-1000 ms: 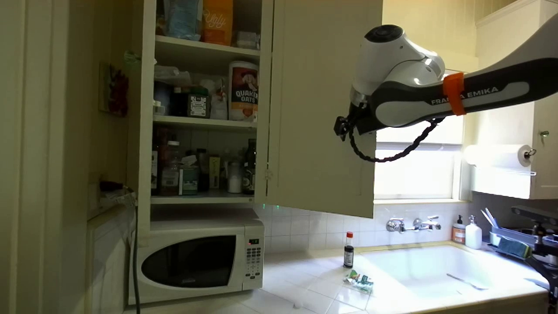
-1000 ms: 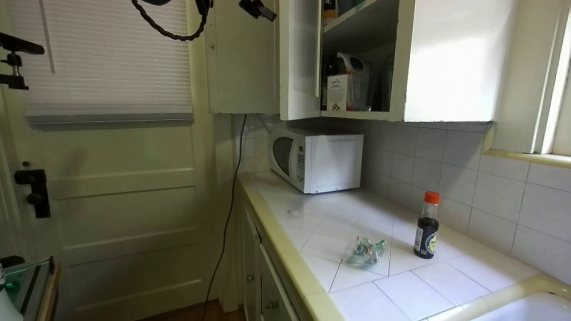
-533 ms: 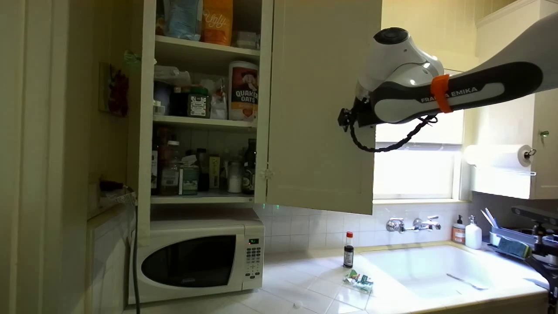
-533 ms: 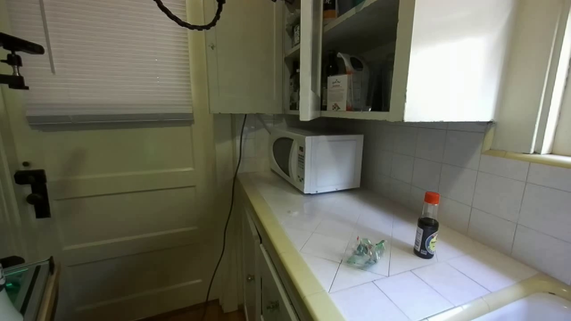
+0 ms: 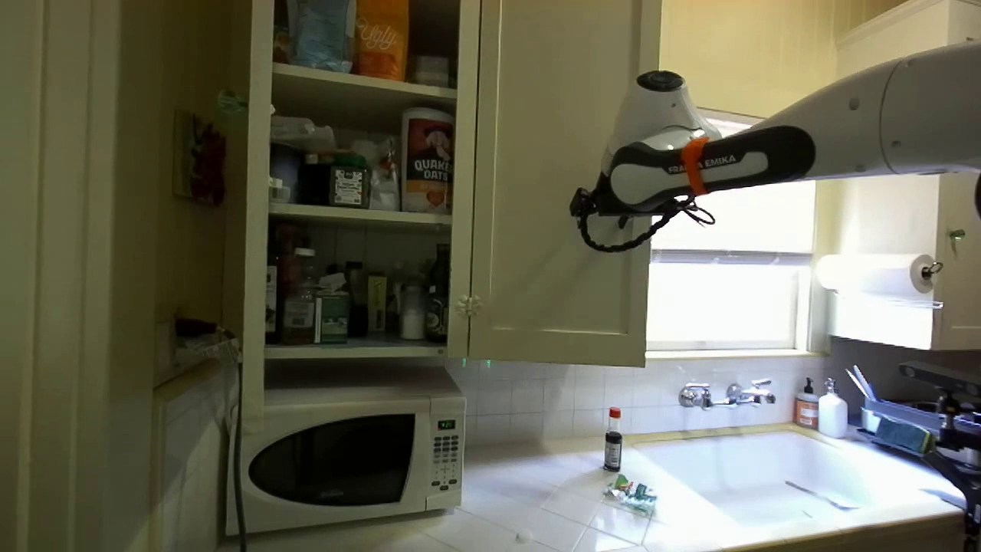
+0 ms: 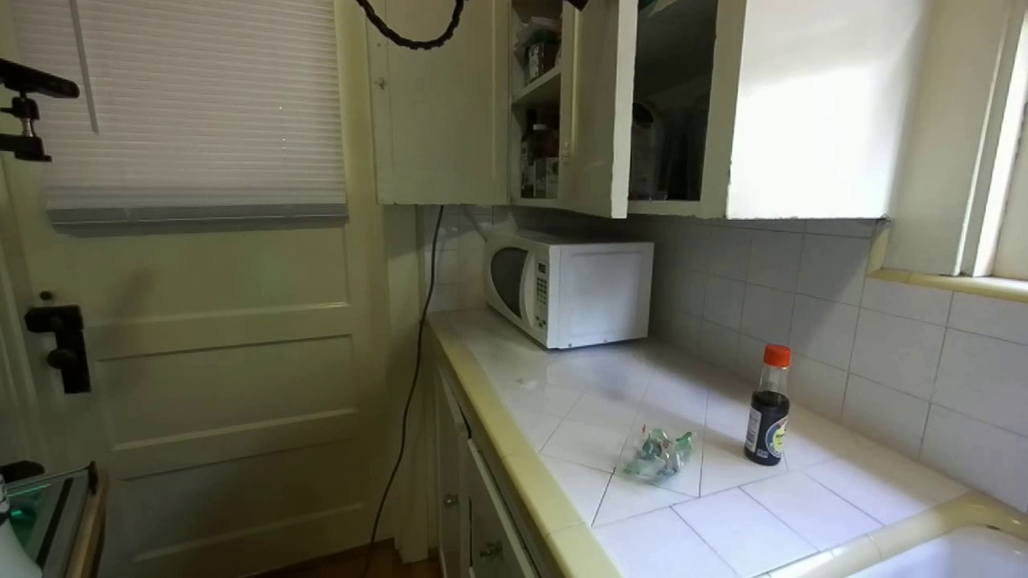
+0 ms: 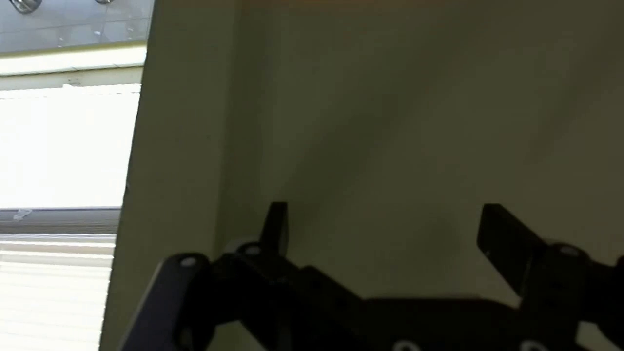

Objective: Close the top right cabinet door

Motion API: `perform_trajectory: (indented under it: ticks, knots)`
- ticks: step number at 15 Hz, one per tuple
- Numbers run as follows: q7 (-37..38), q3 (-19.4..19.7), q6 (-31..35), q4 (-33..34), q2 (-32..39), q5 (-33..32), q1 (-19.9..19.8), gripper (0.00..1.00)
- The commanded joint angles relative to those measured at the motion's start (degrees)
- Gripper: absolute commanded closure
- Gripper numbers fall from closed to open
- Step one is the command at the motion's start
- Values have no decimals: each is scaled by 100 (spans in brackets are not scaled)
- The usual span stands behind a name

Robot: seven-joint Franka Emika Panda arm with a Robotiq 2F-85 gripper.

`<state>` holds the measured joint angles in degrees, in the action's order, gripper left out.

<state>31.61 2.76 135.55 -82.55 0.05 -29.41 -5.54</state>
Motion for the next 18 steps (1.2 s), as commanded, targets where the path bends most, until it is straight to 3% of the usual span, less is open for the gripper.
perform_trajectory:
  ticks: [1,5,9,12,13,15,16,18]
  knots:
    - [-160,146,-267,914,547,599,-118,0]
    - [-349,196,-330,1388,844,1079,-243,0]
    - [-1243,62,-169,1796,1148,2453,-471,0]
    - [-2234,-31,-468,2206,1415,3425,-676,0]
    - [-1742,87,-122,1720,1118,2932,-494,0]
    - [-2049,53,-223,1902,1255,3207,-588,0]
    - [-1972,91,111,1572,1087,2992,-515,0]
    - [-2528,-65,760,1316,972,3421,-637,0]
